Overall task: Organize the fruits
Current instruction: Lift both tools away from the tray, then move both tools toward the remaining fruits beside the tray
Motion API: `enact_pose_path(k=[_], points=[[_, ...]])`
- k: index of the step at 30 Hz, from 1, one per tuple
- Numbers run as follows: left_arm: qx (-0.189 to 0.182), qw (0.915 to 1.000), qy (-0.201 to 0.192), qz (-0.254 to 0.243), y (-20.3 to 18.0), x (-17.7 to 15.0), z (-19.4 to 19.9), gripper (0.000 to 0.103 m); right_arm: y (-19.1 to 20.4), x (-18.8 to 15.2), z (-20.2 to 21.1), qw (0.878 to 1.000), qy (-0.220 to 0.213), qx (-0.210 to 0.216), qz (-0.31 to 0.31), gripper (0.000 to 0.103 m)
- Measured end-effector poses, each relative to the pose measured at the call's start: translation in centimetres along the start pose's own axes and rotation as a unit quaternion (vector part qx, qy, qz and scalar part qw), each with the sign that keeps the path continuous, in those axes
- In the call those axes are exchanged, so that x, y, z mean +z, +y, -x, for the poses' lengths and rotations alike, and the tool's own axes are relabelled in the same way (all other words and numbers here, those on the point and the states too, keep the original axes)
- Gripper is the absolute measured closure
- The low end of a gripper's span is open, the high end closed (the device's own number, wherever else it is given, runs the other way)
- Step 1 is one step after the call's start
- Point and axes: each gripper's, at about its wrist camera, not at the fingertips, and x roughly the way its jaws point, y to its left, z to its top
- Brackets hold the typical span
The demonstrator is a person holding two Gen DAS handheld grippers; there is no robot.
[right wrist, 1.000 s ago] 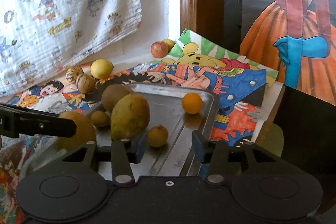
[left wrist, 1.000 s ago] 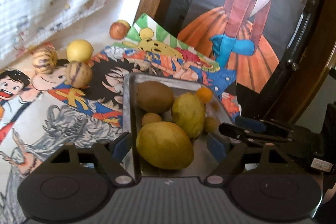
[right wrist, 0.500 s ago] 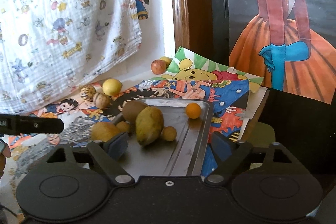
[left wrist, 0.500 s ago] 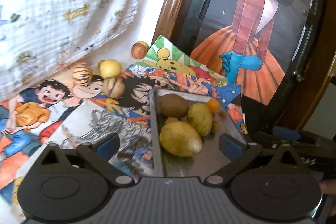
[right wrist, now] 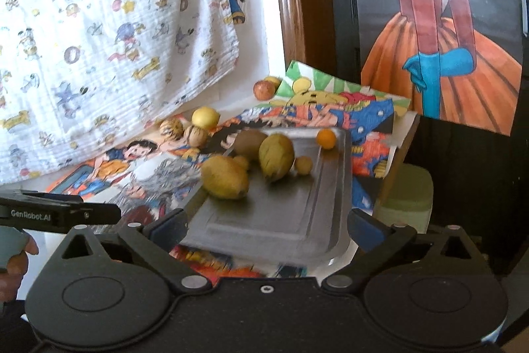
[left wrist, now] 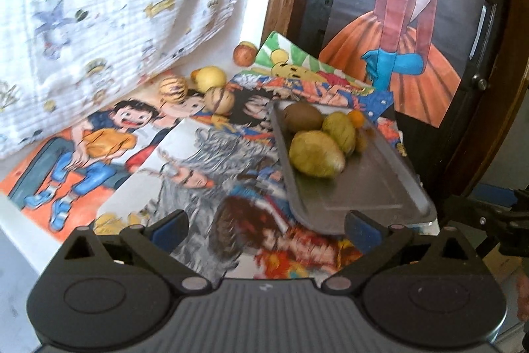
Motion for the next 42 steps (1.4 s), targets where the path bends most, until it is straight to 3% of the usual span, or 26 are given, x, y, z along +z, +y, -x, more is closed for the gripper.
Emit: enact_pose_path(k=[13, 28, 34, 37, 42], points=[[0.042, 0.9986, 0.031, 0.007, 2.0, -1.8, 2.2, 0.001, 4.0, -2.6, 0.8, 0.998, 0.054, 0.011, -0.014, 0.001], [0.073, 0.9953, 0.044, 0.045, 5.4, -1.2, 3.2, 0.001, 8.3, -1.2, 0.7, 0.995, 0.066, 0.072, -0.009, 0.001], [0.086, 0.9937, 0.022, 0.069, 8.6, 2.2, 4.0, 0.001, 10.5, 2.6, 0.0, 0.991, 0.066, 0.114, 0.012, 0.001], [0.113, 0.9925, -0.003, 0.047, 9.5, 4.4, 4.6, 0.001, 11.5, 6.2, -0.3, 0.990, 0.056, 0.131, 0.024, 0.001], [0.118, 0.9912, -0.059, -0.005, 10.0, 7.7, 5.2, 0.001, 12.8, 13.9, -1.2, 0.988, 0.037, 0.146, 0.036, 0.001]])
